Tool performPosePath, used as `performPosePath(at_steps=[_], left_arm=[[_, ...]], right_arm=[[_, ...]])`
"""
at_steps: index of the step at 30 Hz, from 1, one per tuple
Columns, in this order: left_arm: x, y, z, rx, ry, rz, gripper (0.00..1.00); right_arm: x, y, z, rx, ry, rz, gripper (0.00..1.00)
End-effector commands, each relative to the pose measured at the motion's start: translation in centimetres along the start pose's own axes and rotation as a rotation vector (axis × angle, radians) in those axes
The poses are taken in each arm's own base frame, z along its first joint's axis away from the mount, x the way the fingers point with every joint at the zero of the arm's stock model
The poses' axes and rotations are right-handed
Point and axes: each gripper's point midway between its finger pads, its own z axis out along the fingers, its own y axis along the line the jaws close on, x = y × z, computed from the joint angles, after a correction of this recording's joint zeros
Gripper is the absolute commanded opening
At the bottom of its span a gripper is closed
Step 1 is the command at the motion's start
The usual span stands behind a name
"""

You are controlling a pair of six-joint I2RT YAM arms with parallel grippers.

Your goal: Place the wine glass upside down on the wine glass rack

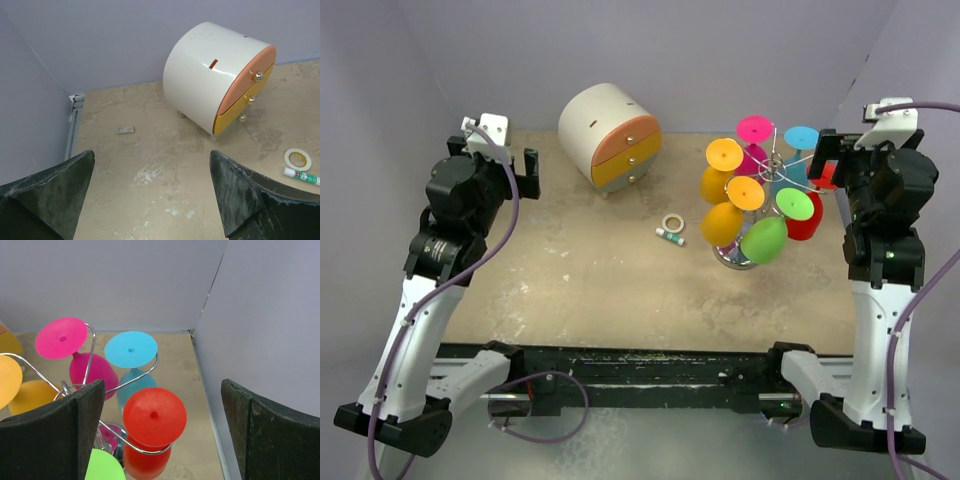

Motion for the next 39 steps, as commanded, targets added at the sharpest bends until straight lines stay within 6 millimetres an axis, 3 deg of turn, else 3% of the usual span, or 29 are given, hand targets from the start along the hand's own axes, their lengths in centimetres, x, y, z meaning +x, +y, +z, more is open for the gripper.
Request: performPosePath(at_steps=[1,10,20,39], left_arm=[[-2.6,1.5,-1.2,-0.059,-0.129,-0.068,0.99],[-2.6,1.8,-2.0,-0.034,-0.140,-0.018,0.99],[-2.0,2.0,-2.6,-0.040,-0.138,0.020,0.99],[-1.9,2.4,-3.2,-0.056,-0.139,0.001,0.99]], right_arm=[[-3.8,-1.1,-1.8,0.035,-0.154,-0.018,1.00],[-2.5,0.9,-2.6,-0.088,-0.134,-0.084,1.00],[-0.6,-0.9,-4.8,0.012,-0.092,-0.116,1.00],[-1.3,-0.8,-5.5,-0.020,-0.111,-0.098,1.00]])
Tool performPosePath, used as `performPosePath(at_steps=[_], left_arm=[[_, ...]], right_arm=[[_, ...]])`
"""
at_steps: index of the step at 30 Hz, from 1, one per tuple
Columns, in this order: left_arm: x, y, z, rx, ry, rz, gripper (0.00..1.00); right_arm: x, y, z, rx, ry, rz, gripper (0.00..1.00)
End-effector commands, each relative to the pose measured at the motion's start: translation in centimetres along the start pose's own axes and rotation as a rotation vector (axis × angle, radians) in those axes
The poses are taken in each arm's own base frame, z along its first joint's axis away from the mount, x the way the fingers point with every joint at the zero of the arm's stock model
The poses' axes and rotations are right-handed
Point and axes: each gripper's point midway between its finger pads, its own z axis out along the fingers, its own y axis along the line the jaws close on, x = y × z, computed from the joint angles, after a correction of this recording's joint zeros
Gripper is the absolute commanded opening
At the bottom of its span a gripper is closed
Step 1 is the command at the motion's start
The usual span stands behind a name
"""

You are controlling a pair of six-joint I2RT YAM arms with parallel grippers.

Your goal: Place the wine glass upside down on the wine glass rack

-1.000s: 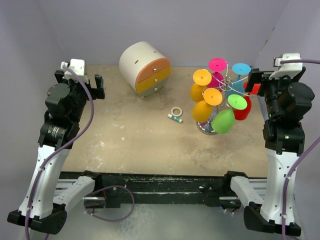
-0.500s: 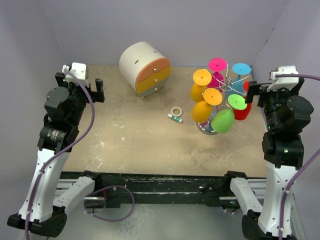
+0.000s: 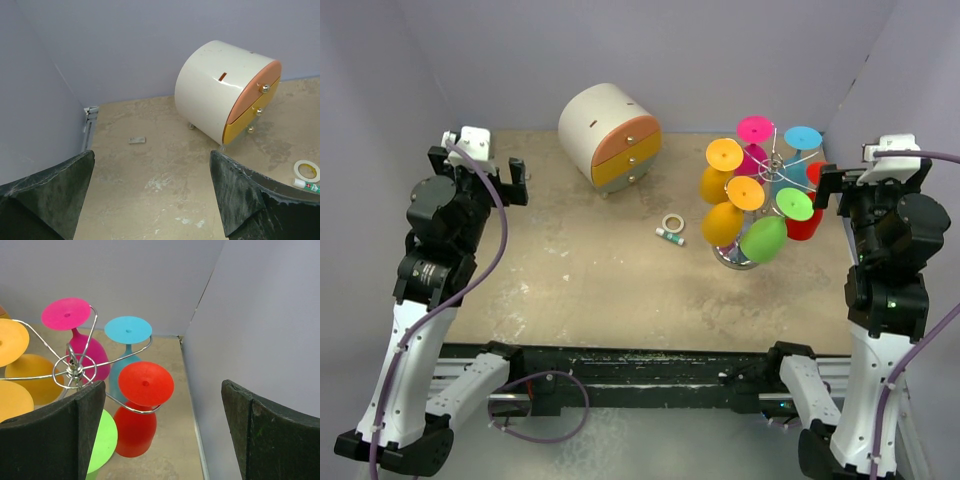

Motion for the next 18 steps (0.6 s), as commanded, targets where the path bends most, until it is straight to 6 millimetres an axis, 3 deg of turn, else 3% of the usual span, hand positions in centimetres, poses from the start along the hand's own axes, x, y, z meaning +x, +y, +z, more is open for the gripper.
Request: performPosePath(at_steps=[1,18], left_arm=[[-0.93,0.51,-0.38,-0.016,-0.036,-0.009,0.99],[-0.93,-0.13,-0.54,0.030,-0.021,-0.007,0.99]], right_arm=[[-1.61,-0.28,-0.20,0.001,-0.043,0.007,1.00],[-1.02,0.03,0.35,-0.015,-0.024,0.022,1.00]])
